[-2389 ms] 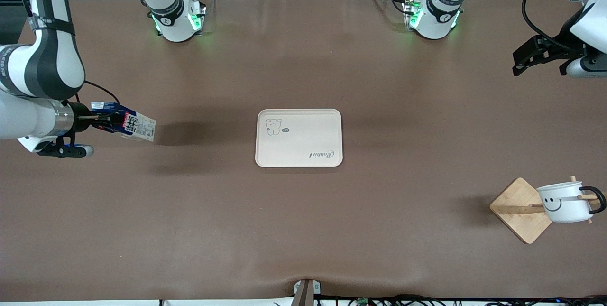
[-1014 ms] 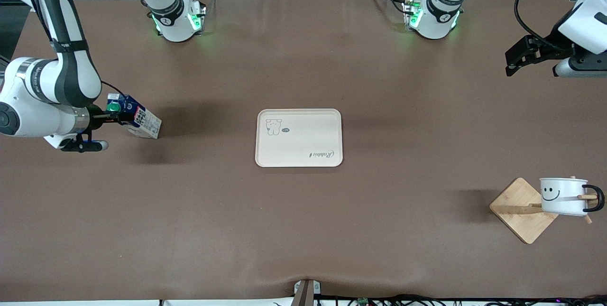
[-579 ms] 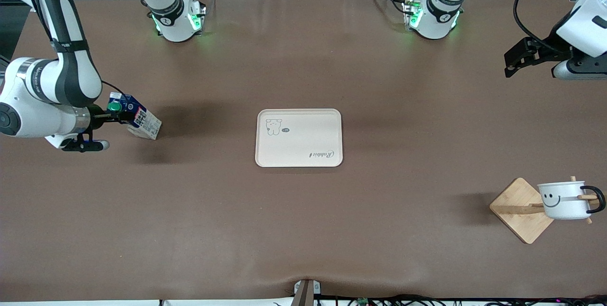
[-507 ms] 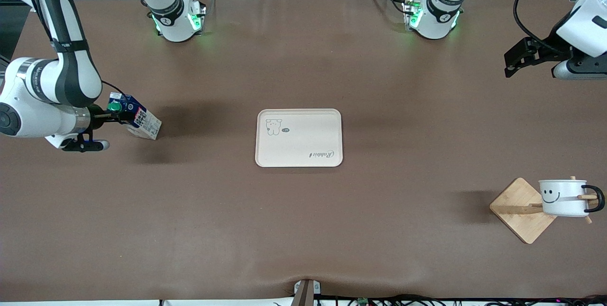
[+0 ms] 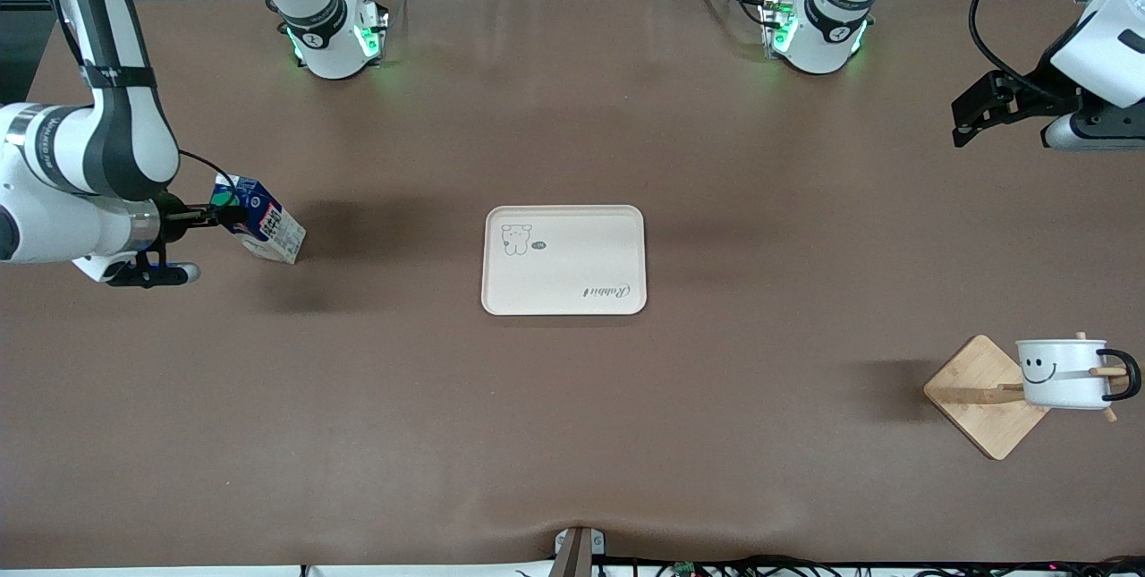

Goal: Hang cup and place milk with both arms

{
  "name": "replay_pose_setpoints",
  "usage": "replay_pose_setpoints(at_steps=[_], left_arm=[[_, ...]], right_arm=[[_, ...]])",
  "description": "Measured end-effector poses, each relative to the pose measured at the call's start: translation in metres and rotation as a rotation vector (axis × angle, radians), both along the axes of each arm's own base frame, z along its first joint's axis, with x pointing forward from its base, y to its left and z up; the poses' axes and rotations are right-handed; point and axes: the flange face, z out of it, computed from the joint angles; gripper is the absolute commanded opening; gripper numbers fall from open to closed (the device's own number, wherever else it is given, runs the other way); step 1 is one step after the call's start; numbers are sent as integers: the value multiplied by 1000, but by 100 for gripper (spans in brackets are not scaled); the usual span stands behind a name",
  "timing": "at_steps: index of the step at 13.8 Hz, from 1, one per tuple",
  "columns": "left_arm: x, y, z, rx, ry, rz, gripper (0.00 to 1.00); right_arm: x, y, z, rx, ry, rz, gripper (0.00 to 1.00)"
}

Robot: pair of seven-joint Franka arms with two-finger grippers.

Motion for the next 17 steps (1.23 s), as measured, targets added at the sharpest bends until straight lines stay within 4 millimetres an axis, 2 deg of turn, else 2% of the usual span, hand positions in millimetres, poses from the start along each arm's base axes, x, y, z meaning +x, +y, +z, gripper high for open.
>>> replay_pose_setpoints(at_steps=[2,4,6,8,10,11,13,15,17], left_arm=[[0,0,0,0,-2,1,100],[0,1,0,0,-2,1,100],[0,1,0,0,-3,1,100],[0,1,0,0,-2,1,100],[1,1,0,0,-2,2,100],[1,1,0,0,-2,3,100],[1,1,0,0,-3,2,100],[0,1,0,0,-3,1,100],[0,0,0,0,-3,0,100]], right_arm=[[14,14,40,0,-18,28,100],[33,33,94,-1,-102,58,100],[48,47,157,-3,-213,81,100],[52,56,216,-7,-306,97,100],[49,63,260,6,-363,104,100],[46,67,275,15,-378,109,100],[44,70,292,17,-409,114,100],[39,68,301,15,-405,110,100],[18,66,302,20,-310,109,100]])
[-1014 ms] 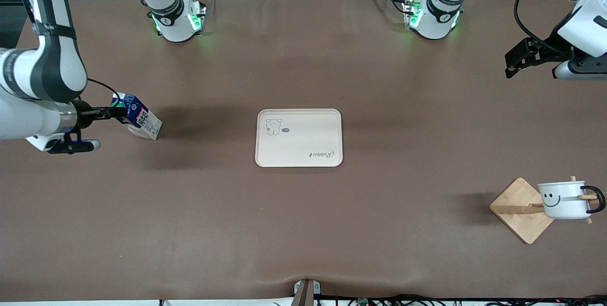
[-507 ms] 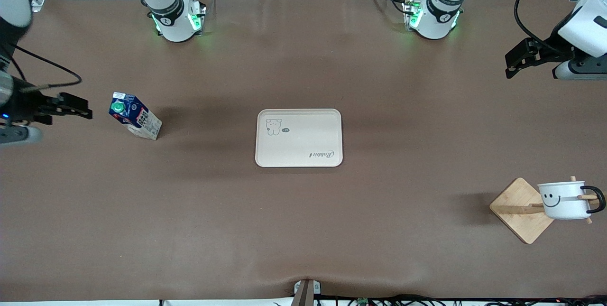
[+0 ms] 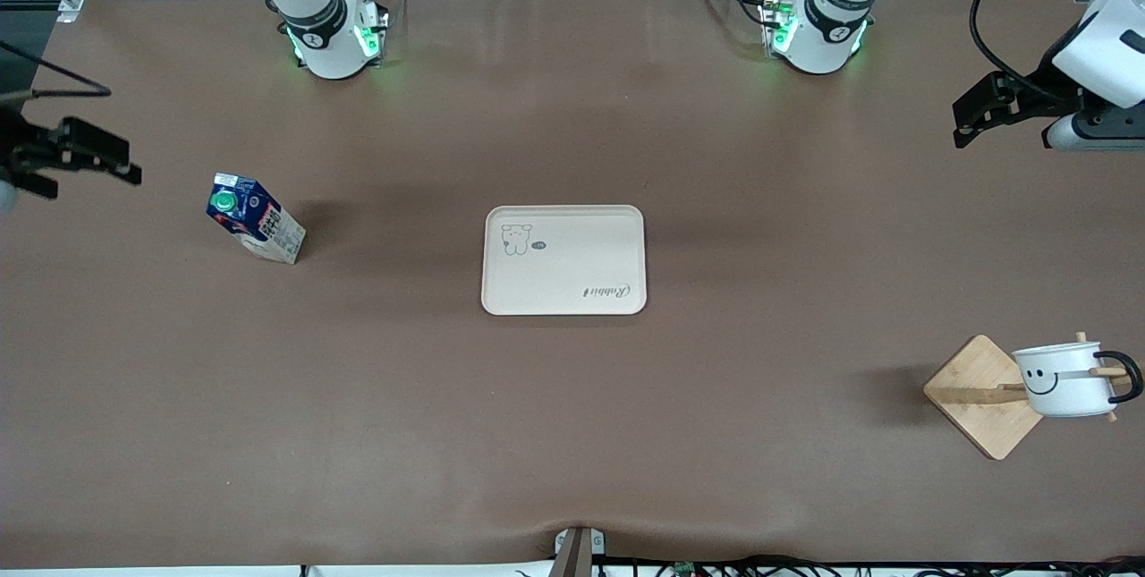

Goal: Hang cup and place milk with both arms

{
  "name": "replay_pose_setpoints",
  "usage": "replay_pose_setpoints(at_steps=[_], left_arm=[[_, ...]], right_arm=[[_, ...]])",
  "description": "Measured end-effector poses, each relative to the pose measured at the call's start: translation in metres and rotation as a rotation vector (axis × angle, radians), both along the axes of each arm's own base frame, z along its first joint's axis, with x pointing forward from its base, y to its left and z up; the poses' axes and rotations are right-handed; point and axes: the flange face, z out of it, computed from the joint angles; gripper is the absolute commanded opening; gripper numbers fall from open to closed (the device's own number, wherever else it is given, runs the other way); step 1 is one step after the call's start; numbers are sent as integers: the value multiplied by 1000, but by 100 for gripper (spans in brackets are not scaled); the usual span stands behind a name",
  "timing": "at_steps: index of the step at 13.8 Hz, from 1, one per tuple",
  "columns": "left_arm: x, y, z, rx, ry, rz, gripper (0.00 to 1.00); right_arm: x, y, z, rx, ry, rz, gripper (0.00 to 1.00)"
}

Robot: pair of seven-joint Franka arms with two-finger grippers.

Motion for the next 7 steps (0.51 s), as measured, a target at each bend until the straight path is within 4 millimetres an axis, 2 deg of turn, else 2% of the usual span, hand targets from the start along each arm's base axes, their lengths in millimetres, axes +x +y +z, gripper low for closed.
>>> replay_pose_setpoints(at_steps=[5,7], left_arm=[[0,0,0,0,-1,0,100],[0,0,1,0,-2,0,100]], right_arm=[[-49,-12,-16,-28,-17,-13,100],[-59,-19,-14,-47,-31,19,100]])
